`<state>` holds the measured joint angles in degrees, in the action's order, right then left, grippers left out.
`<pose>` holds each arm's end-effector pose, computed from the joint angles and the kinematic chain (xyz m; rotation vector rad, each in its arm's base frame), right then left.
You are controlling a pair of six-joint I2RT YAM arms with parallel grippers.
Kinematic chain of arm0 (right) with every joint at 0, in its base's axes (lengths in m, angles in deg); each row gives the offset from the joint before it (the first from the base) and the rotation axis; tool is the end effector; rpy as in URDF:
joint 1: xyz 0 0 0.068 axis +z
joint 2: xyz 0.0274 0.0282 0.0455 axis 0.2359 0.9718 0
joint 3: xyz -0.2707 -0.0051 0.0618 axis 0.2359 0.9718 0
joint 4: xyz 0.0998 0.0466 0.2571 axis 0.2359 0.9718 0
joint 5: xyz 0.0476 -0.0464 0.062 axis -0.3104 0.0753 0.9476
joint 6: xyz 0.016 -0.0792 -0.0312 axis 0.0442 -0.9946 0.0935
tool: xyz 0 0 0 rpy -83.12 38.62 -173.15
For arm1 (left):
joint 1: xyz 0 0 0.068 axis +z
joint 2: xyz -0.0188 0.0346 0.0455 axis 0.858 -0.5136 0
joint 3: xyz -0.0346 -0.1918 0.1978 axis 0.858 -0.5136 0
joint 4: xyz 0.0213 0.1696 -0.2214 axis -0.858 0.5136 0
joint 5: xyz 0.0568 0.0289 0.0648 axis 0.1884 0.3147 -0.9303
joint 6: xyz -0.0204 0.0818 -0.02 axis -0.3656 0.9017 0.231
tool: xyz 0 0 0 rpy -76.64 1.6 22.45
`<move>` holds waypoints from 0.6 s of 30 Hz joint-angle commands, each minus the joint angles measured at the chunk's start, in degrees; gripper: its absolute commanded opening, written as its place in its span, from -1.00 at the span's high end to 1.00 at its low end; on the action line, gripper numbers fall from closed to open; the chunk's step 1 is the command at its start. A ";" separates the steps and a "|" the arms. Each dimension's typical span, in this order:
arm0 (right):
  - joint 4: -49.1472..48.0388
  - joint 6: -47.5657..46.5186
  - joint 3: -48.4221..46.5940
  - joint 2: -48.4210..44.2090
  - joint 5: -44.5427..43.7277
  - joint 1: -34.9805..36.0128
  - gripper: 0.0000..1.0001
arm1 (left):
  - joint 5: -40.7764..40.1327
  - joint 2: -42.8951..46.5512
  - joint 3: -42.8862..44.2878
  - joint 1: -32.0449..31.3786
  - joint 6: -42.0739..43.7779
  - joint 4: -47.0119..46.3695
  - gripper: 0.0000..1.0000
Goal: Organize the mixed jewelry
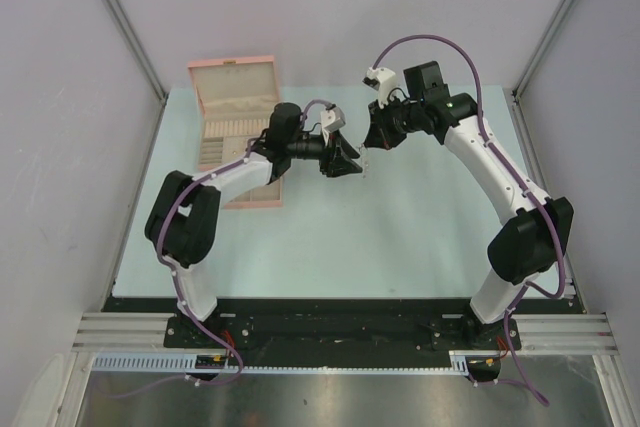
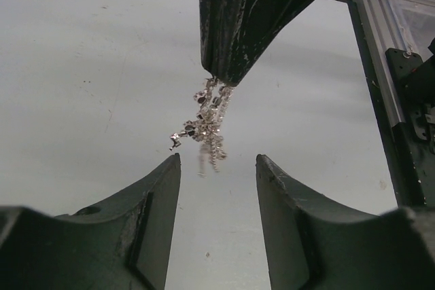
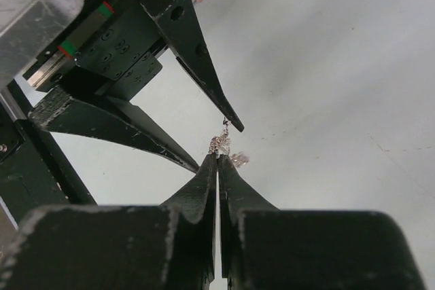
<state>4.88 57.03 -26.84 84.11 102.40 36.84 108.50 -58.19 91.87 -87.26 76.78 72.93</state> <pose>0.3706 0.1998 0.3501 -0.9404 2.1086 0.6956 0.3703 -0.2715 0.2402 1.1884 1.4860 -1.2046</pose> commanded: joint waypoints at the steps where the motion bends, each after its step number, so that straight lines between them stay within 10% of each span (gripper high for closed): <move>1: 0.12 0.76 -2.34 -2.72 0.63 0.44 1.00 | 1.96 -0.74 2.87 -0.40 -1.50 -0.32 -0.04; 18: -0.76 1.29 -0.40 -3.34 0.80 0.88 1.00 | 2.84 -1.62 5.51 -0.40 -1.59 1.61 0.23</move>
<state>5.21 57.25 -26.84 83.52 102.40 37.22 109.29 -59.57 94.36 -87.26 76.72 74.03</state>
